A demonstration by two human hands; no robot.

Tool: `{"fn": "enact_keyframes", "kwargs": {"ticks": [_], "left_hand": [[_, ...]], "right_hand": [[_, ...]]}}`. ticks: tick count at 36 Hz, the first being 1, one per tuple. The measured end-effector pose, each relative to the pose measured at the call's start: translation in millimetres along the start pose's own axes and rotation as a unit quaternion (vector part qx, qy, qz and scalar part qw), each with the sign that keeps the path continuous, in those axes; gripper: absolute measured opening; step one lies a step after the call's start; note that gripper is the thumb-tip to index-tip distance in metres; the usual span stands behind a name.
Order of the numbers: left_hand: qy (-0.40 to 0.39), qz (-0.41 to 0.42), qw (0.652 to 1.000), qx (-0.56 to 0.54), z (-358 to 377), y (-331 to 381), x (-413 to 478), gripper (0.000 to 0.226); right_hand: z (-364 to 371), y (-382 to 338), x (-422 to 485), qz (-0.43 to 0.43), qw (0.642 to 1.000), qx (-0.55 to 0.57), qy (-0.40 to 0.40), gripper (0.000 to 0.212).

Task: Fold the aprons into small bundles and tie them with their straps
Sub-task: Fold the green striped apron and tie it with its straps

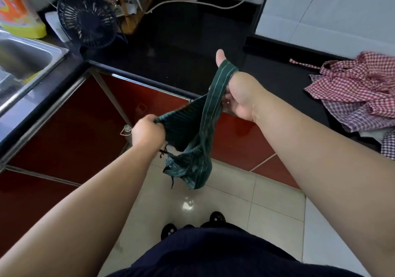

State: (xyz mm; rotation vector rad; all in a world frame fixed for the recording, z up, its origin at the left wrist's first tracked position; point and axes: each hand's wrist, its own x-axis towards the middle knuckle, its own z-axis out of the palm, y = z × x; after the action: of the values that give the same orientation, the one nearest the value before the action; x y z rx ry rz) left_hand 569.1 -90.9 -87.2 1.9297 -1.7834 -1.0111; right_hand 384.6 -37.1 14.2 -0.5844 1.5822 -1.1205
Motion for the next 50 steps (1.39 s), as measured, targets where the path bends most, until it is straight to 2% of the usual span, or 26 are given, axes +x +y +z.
{"fn": "enact_keyframes", "kwargs": {"ticks": [3,6,8,10,12,13,14,16,19,21,22,24,26,27,28,30,32,34,36,39,44,46,47,48,49,50], "left_hand": [[0.090,-0.052,0.994,-0.039,-19,-5,8,0.040],[0.112,-0.074,0.990,-0.043,-34,-9,14,0.041],[0.090,-0.066,0.994,0.022,-41,-10,15,0.036],[0.059,-0.064,0.990,0.107,-47,-11,16,0.033],[0.012,-0.078,0.982,0.173,-53,-11,16,0.046],[-0.018,-0.094,0.978,0.183,-56,-11,16,0.053],[-0.056,-0.109,0.979,0.162,-57,-9,15,0.057],[-0.139,-0.153,0.978,0.020,-62,-6,14,0.049],[-0.242,-0.212,0.913,-0.250,-81,-3,14,0.022],[-0.263,-0.174,0.884,-0.345,-94,2,17,0.009],[-0.254,-0.146,0.887,-0.358,-97,2,19,0.011],[-0.189,-0.125,0.926,-0.303,-97,3,22,0.017],[-0.052,-0.081,0.988,-0.123,-97,-3,25,0.022],[0.034,-0.050,0.998,-0.013,-98,-5,25,0.024],[0.101,-0.020,0.992,0.071,-100,-6,25,0.026],[0.185,-0.005,0.975,0.121,-105,-10,23,0.028],[0.195,-0.073,0.976,0.065,-106,-14,27,0.028],[0.121,-0.171,0.969,-0.129,-105,-13,28,0.021],[0.024,-0.225,0.928,-0.297,-102,-12,27,0.016],[-0.073,-0.182,0.911,-0.362,-97,-10,26,0.018],[-0.067,-0.062,0.885,-0.457,-101,5,28,0.018],[-0.080,-0.034,0.906,-0.414,-102,4,27,0.024],[-0.078,-0.014,0.941,-0.328,-102,0,27,0.026],[-0.060,0.012,0.980,-0.189,-103,-5,28,0.024],[-0.012,0.027,0.999,-0.043,-105,-11,28,0.021],[0.060,0.036,0.996,0.064,-106,-15,30,0.023]], "right_hand": [[-15,10,11,-0.003,0.984,-0.141,0.108,0.060],[-27,19,16,0.075,0.986,-0.098,0.114,0.078],[-27,20,16,0.094,0.990,-0.010,0.109,0.066],[-22,18,16,0.071,0.985,0.111,0.115,0.038],[-17,15,17,0.044,0.965,0.230,0.116,0.014],[-16,15,18,0.035,0.960,0.254,0.114,0.012],[-15,15,19,0.029,0.961,0.251,0.115,0.013],[-14,15,22,0.021,0.969,0.218,0.111,0.013],[-15,14,24,0.009,0.967,0.248,0.057,0.016],[-19,14,23,0.022,0.946,0.322,0.024,0.019],[-19,13,22,0.030,0.935,0.354,0.009,0.019],[-23,13,22,0.040,0.938,0.343,-0.017,0.020],[-21,12,21,0.042,0.966,0.253,-0.022,0.019],[-20,13,22,0.035,0.980,0.194,-0.009,0.014],[-17,14,23,0.023,0.990,0.138,0.008,0.008],[-14,19,28,-0.003,0.997,0.039,0.066,0.029],[-14,24,30,-0.023,0.990,-0.024,0.134,0.036],[-16,28,32,-0.021,0.981,-0.048,0.189,0.024],[-15,30,33,-0.013,0.981,-0.032,0.191,0.016],[-7,28,33,-0.031,0.991,0.033,0.124,0.009],[7,11,29,-0.088,0.987,0.113,0.075,0.017],[9,8,30,-0.097,0.985,0.111,0.092,0.017],[10,8,30,-0.102,0.984,0.099,0.106,0.016],[10,10,32,-0.109,0.984,0.065,0.129,0.016],[11,12,32,-0.117,0.980,0.025,0.158,0.016],[11,13,32,-0.132,0.973,-0.010,0.190,0.019]]}}
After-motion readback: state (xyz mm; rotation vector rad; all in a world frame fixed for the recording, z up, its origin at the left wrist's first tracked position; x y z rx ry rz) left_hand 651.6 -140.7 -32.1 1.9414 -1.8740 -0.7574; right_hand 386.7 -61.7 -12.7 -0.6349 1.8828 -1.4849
